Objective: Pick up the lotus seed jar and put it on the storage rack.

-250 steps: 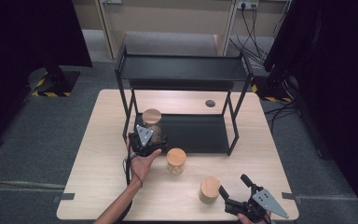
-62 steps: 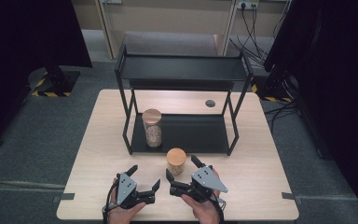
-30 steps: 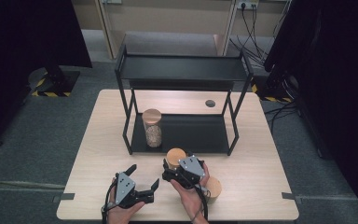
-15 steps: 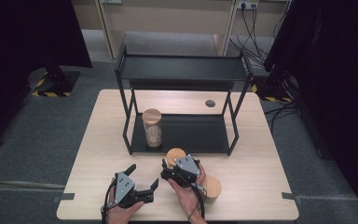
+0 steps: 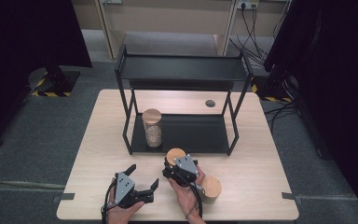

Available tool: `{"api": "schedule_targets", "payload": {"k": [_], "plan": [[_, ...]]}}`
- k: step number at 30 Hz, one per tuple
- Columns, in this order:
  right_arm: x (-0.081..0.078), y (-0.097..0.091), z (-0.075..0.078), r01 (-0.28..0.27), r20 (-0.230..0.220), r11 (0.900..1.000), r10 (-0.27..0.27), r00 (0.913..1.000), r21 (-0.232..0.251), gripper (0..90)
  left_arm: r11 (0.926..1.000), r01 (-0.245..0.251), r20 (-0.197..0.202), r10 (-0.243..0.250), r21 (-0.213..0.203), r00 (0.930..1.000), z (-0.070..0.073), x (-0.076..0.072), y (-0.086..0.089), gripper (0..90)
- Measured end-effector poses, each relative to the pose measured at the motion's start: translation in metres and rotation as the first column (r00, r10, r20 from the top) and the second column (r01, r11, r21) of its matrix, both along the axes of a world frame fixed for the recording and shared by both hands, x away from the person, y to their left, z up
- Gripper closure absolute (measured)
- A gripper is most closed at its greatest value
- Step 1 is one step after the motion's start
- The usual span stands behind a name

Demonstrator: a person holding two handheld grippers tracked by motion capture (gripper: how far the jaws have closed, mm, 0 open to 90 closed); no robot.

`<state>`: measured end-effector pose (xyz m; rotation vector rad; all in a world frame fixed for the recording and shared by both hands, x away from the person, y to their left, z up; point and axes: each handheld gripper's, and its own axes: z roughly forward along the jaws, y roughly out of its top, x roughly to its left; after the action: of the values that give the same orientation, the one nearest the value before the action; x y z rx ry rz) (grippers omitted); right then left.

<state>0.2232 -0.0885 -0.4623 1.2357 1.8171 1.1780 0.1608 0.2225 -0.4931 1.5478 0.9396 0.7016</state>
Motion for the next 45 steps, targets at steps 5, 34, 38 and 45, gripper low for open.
{"api": "schedule_targets", "payload": {"k": [5, 34, 38, 45], "plan": [[-0.001, -0.001, 0.001, 0.002, 0.004, 0.9998, -0.002, 1.0000, 0.018, 25.6, 1.0000, -0.001, 0.001, 0.001, -0.002, 1.0000, 0.000, 0.000, 0.000, 1.9], [0.023, 0.009, 0.027, 0.015, 0.045, 0.9992, -0.016, 0.9988, 0.036, 25.6, 1.0000, -0.004, 0.001, 0.004, -0.003, 1.0000, 0.000, 0.000, 0.001, 1.9], [0.029, 0.013, 0.028, 0.027, 0.047, 0.9990, -0.028, 0.9985, 0.036, 25.6, 1.0000, -0.004, 0.002, 0.004, -0.004, 1.0000, 0.000, 0.000, 0.001, 1.9], [0.042, 0.020, 0.029, 0.053, 0.052, 0.9982, -0.055, 0.9972, 0.026, 25.6, 1.0000, -0.003, 0.001, 0.003, -0.006, 1.0000, 0.000, 0.000, 0.001, 1.9]]}}
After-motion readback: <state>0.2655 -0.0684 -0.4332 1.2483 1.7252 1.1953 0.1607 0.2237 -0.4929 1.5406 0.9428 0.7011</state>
